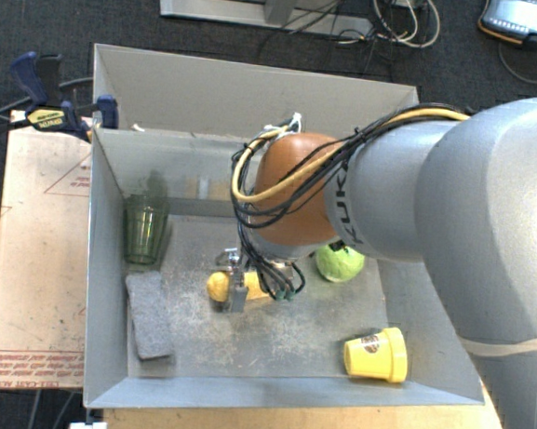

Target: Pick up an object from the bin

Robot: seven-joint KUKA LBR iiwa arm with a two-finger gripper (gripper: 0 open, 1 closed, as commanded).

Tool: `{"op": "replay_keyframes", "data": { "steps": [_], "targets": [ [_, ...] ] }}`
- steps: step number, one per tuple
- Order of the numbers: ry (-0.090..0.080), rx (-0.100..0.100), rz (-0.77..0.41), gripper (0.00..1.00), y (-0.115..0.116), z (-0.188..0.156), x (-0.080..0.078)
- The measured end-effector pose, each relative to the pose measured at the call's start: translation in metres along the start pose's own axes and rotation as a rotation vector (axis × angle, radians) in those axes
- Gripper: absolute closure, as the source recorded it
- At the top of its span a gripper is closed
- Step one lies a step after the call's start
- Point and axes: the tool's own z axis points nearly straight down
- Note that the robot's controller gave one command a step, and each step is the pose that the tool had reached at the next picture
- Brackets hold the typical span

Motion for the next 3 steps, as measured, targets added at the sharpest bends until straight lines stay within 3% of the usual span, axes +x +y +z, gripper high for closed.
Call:
{"op": "replay_keyframes", "data": {
  "steps": [1, 2, 3],
  "targets": [
    [-0.003, -0.001, 0.028, 1.0, 0.008, -0.118, 0.008],
    [-0.003, -0.001, 0.028, 1.0, 0.008, -0.118, 0.008],
    [-0.007, -0.002, 0.041, 1.0, 0.0, -0.202, 0.014]
  ]
}}
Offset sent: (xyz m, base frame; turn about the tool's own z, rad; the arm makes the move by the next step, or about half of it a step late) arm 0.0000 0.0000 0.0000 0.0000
